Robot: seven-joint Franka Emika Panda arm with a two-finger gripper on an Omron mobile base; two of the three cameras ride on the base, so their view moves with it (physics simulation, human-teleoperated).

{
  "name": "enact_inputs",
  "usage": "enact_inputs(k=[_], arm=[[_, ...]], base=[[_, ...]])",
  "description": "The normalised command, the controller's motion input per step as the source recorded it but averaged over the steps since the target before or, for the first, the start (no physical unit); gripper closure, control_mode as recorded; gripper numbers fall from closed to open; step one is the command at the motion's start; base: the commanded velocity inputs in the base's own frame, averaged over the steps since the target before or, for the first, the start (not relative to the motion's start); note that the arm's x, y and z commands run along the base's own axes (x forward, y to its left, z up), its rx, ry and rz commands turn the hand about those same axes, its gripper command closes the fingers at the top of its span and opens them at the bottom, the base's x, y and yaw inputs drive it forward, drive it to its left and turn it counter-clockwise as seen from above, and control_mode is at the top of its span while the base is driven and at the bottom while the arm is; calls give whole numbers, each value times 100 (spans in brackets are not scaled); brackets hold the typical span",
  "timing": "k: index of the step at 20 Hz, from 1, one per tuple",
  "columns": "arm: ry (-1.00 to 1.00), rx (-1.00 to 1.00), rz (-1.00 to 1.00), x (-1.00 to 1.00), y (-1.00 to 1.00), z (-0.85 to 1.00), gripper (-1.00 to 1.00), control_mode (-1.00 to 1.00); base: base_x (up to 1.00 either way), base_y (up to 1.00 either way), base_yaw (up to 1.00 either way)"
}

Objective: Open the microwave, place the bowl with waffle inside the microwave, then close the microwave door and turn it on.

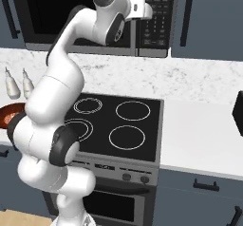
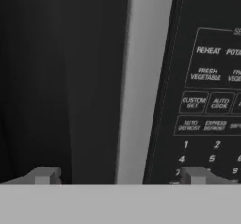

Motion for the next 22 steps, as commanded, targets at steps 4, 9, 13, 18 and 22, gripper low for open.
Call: enact_inputs(k=[4, 9, 13, 18, 22], arm=[[3, 0, 0, 38, -8, 0, -100, -100], [1, 0, 0, 29, -4, 0, -100, -100], [4, 0, 0, 30, -2, 0, -100, -100], [3, 1, 0, 34, -4, 0, -100, -100], [-3, 6, 0, 38, -17, -18, -100, -100]], base=[[0, 0, 0], [0, 0, 0], [0, 0, 0], [0, 0, 0], [0, 0, 0]])
